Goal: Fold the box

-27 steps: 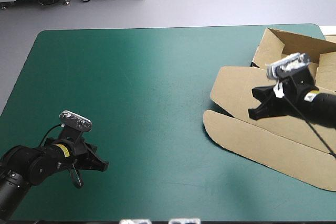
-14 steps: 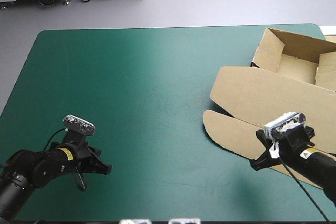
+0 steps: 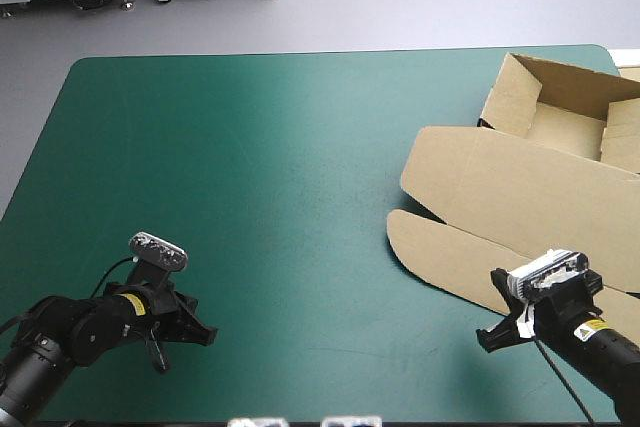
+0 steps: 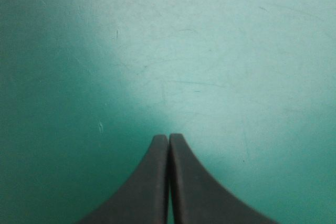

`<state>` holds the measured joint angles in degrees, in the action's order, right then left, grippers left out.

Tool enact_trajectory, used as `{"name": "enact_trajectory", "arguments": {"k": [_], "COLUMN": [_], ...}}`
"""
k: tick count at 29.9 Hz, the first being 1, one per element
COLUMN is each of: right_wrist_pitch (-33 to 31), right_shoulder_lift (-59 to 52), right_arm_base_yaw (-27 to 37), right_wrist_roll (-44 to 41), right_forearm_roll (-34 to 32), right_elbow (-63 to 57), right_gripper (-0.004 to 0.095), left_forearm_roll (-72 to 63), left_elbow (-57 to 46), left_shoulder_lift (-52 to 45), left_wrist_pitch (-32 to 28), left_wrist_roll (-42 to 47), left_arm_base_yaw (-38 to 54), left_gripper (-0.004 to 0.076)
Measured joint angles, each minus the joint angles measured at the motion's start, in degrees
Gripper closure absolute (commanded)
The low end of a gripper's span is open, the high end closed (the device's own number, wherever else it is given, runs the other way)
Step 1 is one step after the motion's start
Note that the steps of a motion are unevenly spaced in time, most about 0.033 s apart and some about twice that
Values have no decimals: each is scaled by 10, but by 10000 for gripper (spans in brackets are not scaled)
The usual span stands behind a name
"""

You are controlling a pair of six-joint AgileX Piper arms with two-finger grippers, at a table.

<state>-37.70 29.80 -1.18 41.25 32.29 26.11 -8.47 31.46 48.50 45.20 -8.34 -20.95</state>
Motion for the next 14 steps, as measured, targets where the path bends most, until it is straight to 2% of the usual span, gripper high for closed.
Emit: {"name": "enact_trajectory", "arguments": {"k": [9,14], "right_wrist_pitch": [-2,-16], "right_shoulder_lift": [-1,-2], "right_arm_base_yaw": [0,0], "right_wrist_roll": [-4,-2], "right_forearm_roll": [9,22], "right_elbow": [0,0], "right_gripper": [921,921], "left_forearm_roll": [-27,-46], "left_elbow": [0,0], "left_shoulder_lift": [0,0], "left_wrist_pitch": [48,41], "left_wrist_roll": [-1,-26], "left_arm_base_yaw": [0,0], "left_gripper": [733,733]}}
